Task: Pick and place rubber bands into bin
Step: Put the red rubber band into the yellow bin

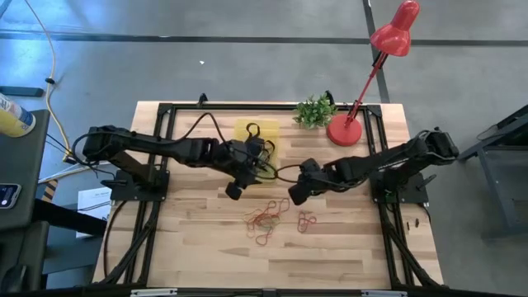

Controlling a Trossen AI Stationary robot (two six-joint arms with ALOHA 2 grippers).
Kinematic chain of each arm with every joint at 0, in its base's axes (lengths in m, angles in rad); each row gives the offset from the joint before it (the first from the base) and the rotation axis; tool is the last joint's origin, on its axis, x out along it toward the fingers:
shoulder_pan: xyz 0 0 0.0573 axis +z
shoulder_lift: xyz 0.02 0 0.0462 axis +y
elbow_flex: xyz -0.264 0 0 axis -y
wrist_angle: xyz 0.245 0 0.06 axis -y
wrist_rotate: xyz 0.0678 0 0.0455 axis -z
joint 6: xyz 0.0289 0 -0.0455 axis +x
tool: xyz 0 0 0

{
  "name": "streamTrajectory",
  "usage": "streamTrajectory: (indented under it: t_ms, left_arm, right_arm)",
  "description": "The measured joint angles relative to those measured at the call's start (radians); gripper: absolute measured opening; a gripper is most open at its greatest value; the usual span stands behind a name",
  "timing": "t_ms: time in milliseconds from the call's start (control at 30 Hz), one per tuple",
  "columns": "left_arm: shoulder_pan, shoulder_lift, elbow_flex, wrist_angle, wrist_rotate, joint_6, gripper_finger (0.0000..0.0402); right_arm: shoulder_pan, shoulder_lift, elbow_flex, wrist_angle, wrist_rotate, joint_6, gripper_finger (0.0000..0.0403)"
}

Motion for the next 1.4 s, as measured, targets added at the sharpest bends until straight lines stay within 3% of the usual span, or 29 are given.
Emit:
streamTrajectory:
  t_ms: [467, 733, 967, 1133, 1300, 1400]
  left_arm:
    - [-0.022, 0.002, 0.000, 0.049, 0.059, 0.021, 0.0184]
    - [-0.041, 0.002, -0.001, -0.038, 0.129, 0.002, 0.0184]
    - [-0.080, 0.003, -0.002, -0.110, 0.129, -0.067, 0.0184]
    - [-0.111, 0.003, -0.002, -0.124, 0.100, -0.166, 0.0184]
    - [-0.152, 0.003, -0.002, -0.129, -0.040, -0.295, 0.0184]
    - [-0.168, 0.003, -0.002, -0.128, -0.108, -0.383, 0.0184]
  right_arm:
    - [-0.072, 0.000, 0.000, -0.050, 0.000, 0.043, 0.0139]
    - [-0.083, 0.000, 0.000, 0.018, -0.025, -0.067, 0.0139]
    - [-0.016, 0.000, 0.000, 0.112, -0.086, -0.246, 0.0139]
    - [0.078, 0.000, 0.000, 0.061, -0.115, -0.378, 0.0139]
    - [0.194, 0.000, -0.002, -0.066, -0.085, -0.444, 0.0139]
    - [0.256, 0.000, -0.002, -0.107, -0.010, -0.455, 0.0139]
